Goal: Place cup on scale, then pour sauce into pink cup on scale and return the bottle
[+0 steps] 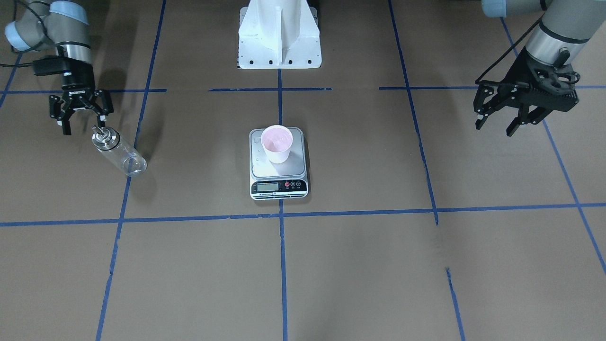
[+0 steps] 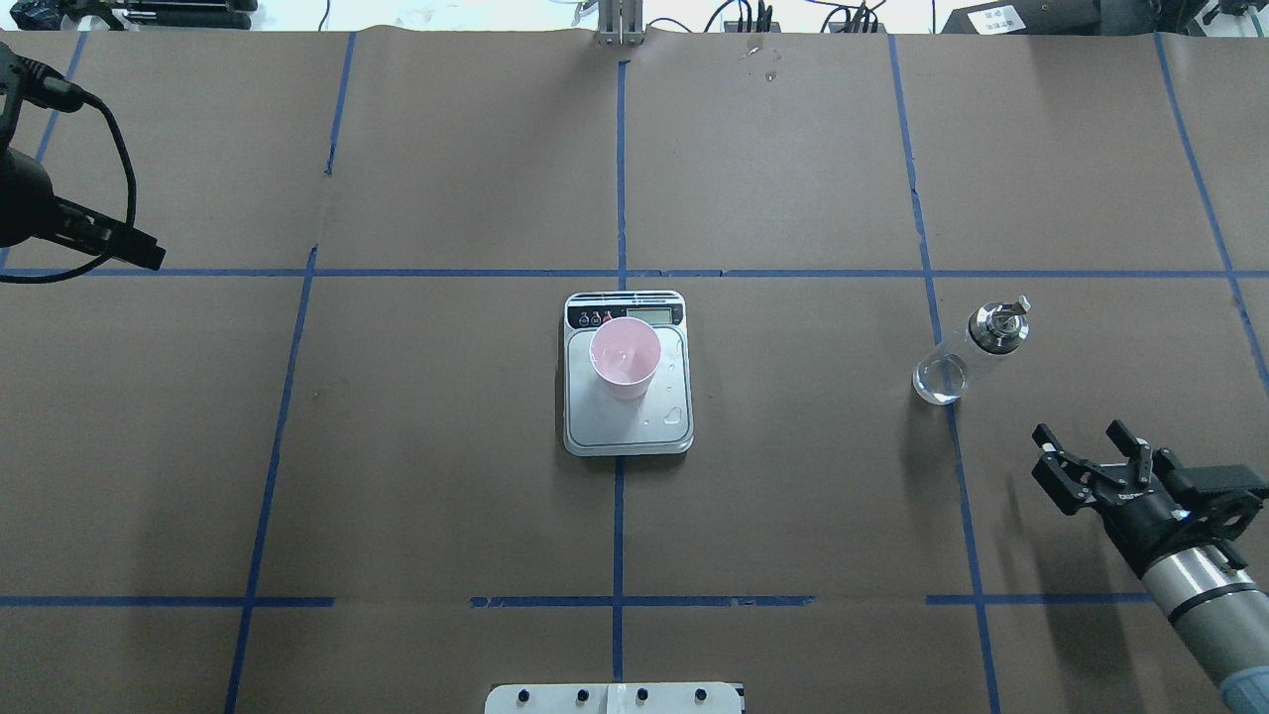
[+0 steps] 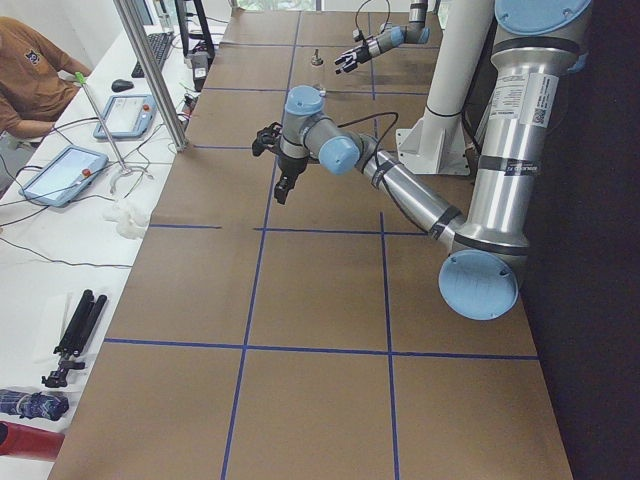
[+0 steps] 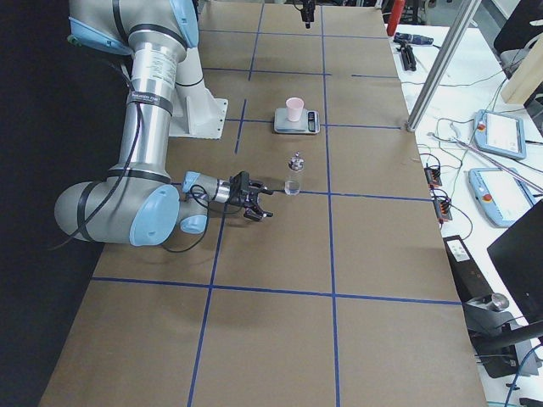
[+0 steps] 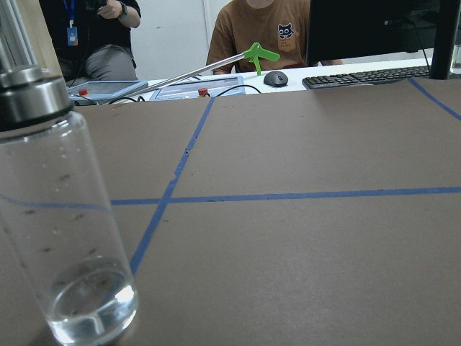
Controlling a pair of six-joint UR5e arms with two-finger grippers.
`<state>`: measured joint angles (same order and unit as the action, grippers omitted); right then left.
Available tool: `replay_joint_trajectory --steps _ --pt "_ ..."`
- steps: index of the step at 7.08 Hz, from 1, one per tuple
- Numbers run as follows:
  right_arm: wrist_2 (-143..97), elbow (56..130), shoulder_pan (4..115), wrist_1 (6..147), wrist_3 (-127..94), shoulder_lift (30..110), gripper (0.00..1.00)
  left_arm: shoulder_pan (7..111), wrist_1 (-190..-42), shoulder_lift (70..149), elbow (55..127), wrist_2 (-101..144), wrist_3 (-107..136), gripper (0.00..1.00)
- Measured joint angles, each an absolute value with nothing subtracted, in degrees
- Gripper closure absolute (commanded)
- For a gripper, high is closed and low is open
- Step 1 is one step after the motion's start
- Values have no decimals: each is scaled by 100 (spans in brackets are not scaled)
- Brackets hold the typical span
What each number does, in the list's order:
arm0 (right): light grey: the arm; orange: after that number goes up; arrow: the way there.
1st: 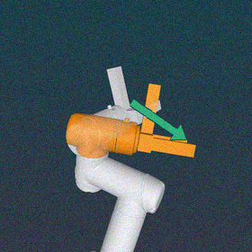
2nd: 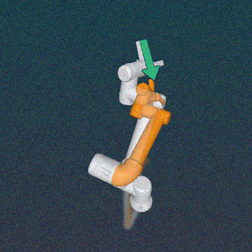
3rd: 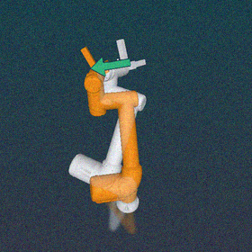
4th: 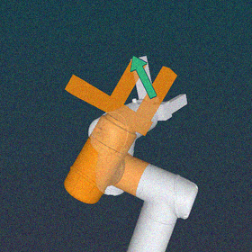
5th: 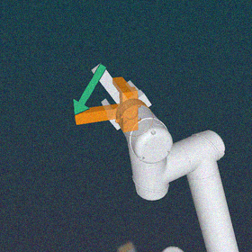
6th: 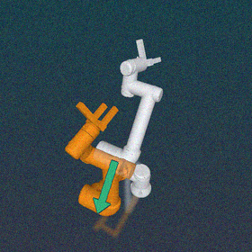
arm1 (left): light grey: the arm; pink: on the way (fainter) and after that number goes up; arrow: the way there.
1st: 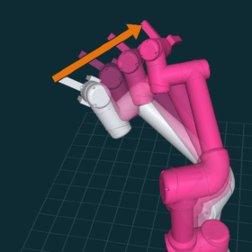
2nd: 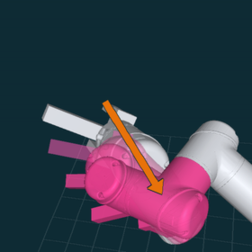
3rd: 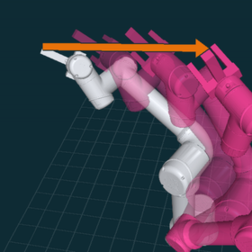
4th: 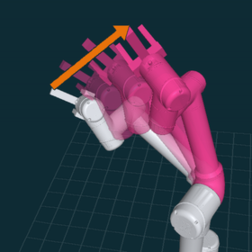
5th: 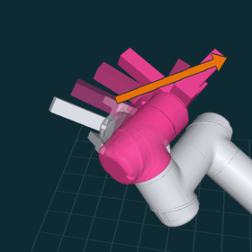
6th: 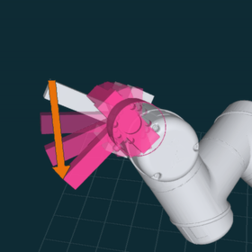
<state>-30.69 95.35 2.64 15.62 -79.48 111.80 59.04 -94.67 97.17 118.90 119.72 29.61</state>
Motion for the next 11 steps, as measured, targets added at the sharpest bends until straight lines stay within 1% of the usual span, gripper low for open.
replay_joint_trajectory --steps 1,2,3,4,6,7,8,9,10,11 --pt "-3438 9472 394 1244 -7692 11332 0 5901 -9468 9714 11834 11979 2937 31" --pt "-4023 9449 778 1107 -7386 11421 0 5898 -9486 9712 11729 11985 2920 32" --pt "-4893 9443 1437 1054 -6941 11431 0 5902 -9520 9714 11594 11989 2911 32" --pt "-6015 9420 2303 1053 -6462 11352 0 5925 -9537 9716 11495 12027 2848 32" --pt "-8694 9143 4574 1368 -5255 10901 0 6317 -9539 9719 11237 12427 2253 31" --pt "-10031 8973 5779 1953 -4400 10516 0 6658 -9545 9720 10999 12661 1737 31" --pt "-11314 8869 6872 2905 -3395 10067 0 7084 -9548 9719 10732 12873 1196 11" --pt "-12363 8838 7769 4062 -2329 9677 0 7659 -9547 9737 10349 13172 602 0" --pt "-13063 8846 8428 5226 -1236 9392 0 8229 -9562 9812 9808 13630 33 0" --pt "-13417 8878 8862 6381 -219 9143 0 8551 -9591 9954 9356 13984 -293 0"
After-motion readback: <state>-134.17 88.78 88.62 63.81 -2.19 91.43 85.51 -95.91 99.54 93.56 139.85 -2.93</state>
